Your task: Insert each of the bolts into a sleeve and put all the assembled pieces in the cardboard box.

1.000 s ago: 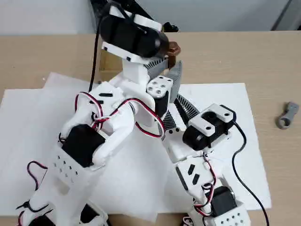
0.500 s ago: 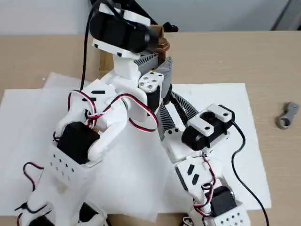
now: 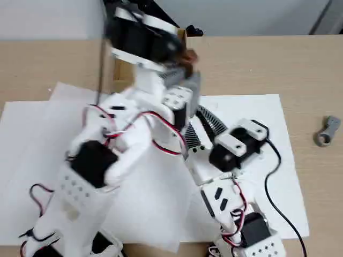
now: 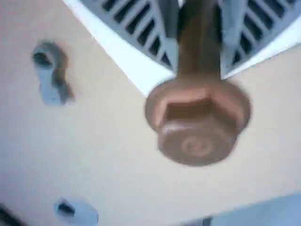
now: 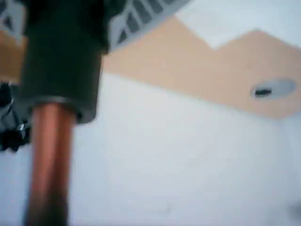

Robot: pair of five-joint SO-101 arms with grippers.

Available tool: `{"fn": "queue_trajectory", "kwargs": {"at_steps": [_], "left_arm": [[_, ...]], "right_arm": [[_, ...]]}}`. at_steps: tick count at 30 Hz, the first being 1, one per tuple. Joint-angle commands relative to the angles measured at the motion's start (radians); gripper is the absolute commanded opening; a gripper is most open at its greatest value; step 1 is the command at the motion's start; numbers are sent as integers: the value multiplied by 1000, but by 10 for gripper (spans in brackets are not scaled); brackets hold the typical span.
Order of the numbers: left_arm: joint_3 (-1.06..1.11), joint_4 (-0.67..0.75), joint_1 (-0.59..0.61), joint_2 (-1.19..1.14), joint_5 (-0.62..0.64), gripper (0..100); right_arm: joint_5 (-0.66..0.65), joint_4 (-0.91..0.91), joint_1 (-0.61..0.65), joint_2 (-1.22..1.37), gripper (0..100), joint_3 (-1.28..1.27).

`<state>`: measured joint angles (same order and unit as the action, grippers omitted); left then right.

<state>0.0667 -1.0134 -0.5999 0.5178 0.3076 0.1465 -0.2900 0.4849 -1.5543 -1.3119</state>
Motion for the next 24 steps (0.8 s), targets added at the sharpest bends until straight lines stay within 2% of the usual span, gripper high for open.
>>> {"fn": "queue_trajectory", "kwargs": {"at_steps": [1, 15, 19, 24], "left_arm": [[25, 5, -25, 3, 5, 6], [200, 6, 34, 12, 0, 8], [202, 2, 37, 12, 5, 67], [197, -5, 38, 12, 83, 121]], "right_arm": [[9, 16, -4, -12, 2, 11], [9, 16, -4, -12, 2, 11], [9, 16, -2, -12, 2, 15], [9, 16, -4, -12, 2, 17]]}}
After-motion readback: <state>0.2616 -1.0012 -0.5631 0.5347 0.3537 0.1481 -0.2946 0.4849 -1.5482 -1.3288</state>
